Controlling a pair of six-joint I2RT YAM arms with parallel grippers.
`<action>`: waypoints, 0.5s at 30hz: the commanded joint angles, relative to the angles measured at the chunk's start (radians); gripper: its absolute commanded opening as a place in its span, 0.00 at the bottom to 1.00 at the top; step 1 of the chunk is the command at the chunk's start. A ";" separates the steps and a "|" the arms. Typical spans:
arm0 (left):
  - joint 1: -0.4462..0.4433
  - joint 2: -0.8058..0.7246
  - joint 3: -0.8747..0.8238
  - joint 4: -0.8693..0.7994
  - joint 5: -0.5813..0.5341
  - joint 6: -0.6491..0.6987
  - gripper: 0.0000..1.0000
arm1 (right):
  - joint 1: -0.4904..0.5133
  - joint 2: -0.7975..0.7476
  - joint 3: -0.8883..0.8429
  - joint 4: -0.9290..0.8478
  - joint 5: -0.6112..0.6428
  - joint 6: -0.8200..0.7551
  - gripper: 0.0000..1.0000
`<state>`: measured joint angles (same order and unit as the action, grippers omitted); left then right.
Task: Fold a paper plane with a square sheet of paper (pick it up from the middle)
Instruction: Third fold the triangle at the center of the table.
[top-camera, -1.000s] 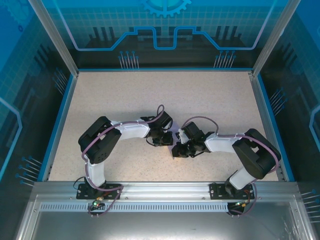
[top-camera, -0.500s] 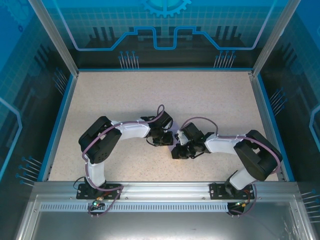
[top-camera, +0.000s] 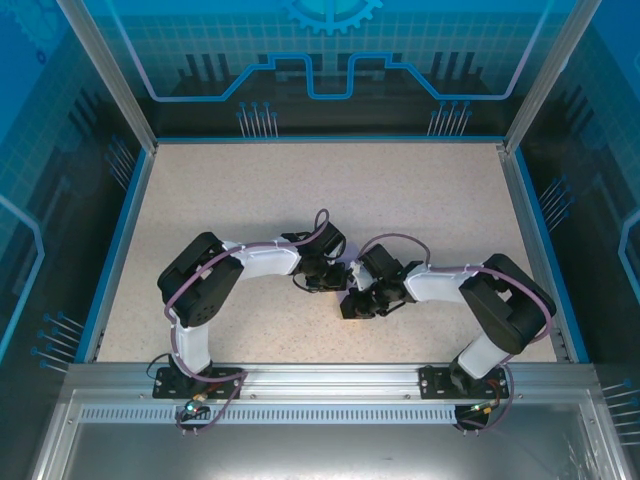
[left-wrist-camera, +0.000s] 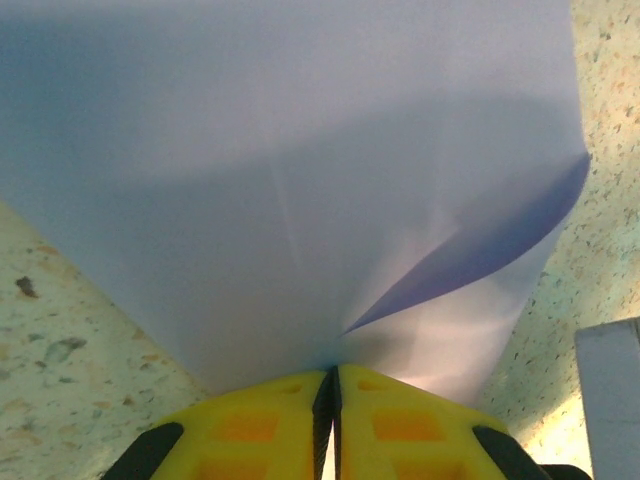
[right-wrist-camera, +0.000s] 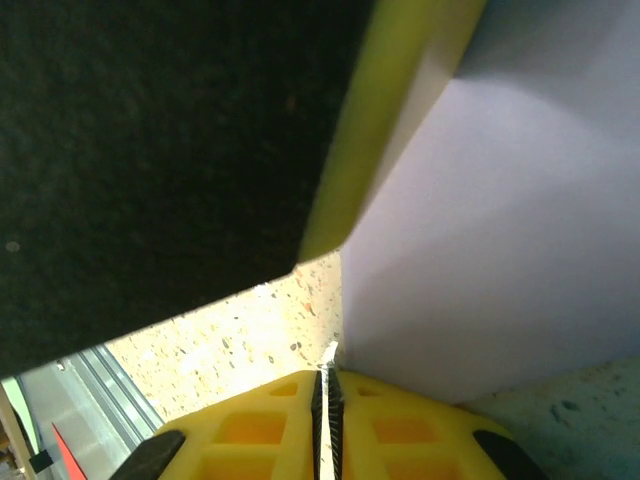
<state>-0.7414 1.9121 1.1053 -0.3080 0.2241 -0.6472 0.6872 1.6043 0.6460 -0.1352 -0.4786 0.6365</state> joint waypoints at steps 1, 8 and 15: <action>0.001 0.137 -0.060 -0.079 -0.109 0.024 0.13 | 0.016 -0.003 0.012 -0.133 0.030 -0.040 0.14; 0.002 0.143 -0.050 -0.083 -0.106 0.029 0.13 | 0.000 -0.080 0.083 -0.154 0.021 -0.044 0.14; 0.001 0.139 -0.050 -0.082 -0.106 0.030 0.13 | -0.052 -0.050 0.047 -0.039 -0.015 -0.001 0.14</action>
<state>-0.7406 1.9209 1.1168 -0.3084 0.2306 -0.6441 0.6399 1.5337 0.6914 -0.2119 -0.4583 0.6209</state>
